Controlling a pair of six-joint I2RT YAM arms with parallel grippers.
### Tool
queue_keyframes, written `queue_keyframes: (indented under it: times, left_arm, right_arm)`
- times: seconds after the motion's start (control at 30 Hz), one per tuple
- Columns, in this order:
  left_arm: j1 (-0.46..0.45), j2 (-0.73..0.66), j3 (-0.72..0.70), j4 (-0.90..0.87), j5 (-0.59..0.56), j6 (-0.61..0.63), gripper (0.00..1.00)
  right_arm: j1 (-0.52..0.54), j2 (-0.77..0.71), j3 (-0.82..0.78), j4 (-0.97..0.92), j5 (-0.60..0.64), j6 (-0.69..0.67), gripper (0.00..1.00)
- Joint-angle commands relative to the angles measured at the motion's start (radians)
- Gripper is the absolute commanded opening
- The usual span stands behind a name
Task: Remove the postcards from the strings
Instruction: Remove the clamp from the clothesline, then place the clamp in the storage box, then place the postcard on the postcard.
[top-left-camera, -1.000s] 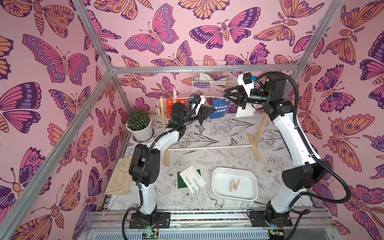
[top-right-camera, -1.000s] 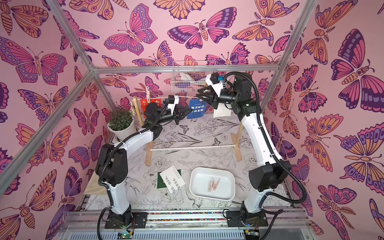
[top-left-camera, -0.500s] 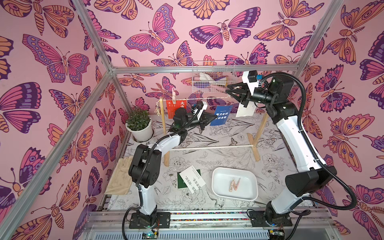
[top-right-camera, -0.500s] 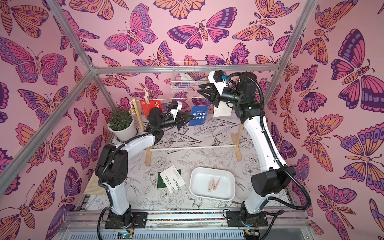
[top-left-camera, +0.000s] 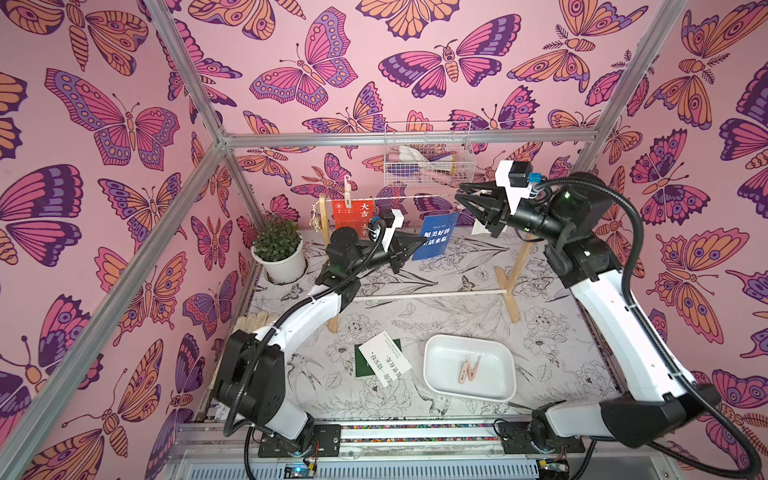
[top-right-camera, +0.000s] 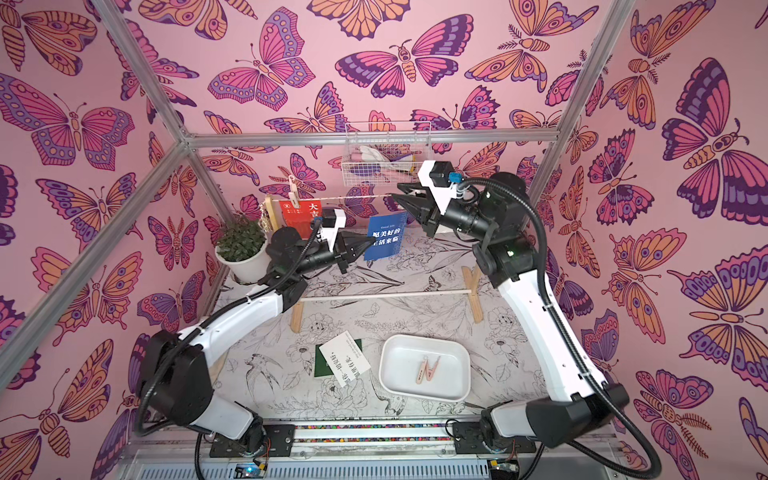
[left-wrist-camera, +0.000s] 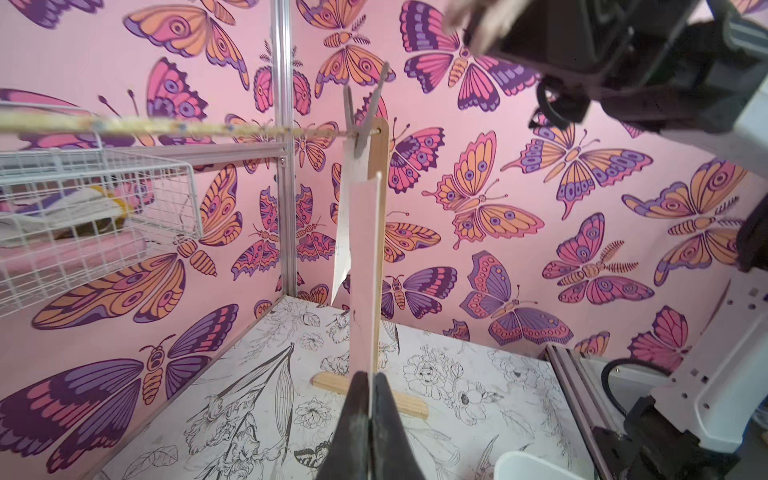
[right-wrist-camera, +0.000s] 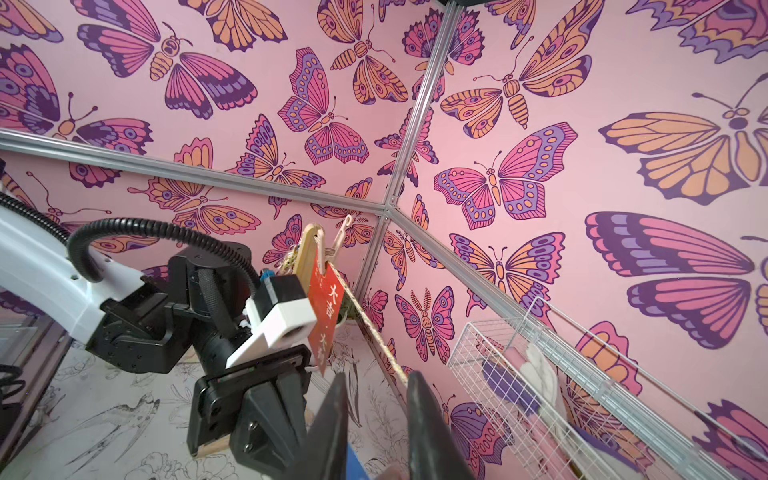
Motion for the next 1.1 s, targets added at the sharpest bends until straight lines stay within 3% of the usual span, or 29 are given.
queue_keyframes:
  times: [0.0, 0.2, 0.33, 0.5, 0.77, 1.07]
  left_arm:
    - [-0.026, -0.088, -0.092, -0.063, -0.106, -0.076, 0.05]
    - [-0.04, -0.348, -0.271, -0.26, -0.215, -0.275, 0.07]
    - [-0.039, -0.523, -0.366, -0.499, -0.276, -0.349, 0.06]
    - [-0.029, -0.687, -0.467, -0.746, -0.378, -0.494, 0.07]
    - [-0.013, -0.699, -0.688, -0.782, -0.424, -0.713, 0.07]
    - [0.012, -0.689, -0.779, -0.779, -0.457, -0.74, 0.17]
  right_arm:
    - [0.06, -0.098, -0.099, 0.071, 0.168, 0.079, 0.19]
    - [0.255, -0.28, -0.29, -0.103, 0.434, 0.083, 0.18]
    - [0.345, -0.391, -0.453, -0.186, 0.586, 0.189, 0.16]
    - [0.416, -0.503, -0.612, -0.446, 0.75, 0.381, 0.14]
    - [0.418, -0.61, -0.845, -0.565, 0.793, 0.562, 0.14]
    - [0.418, -0.468, -0.97, -0.414, 0.7, 0.612, 0.15]
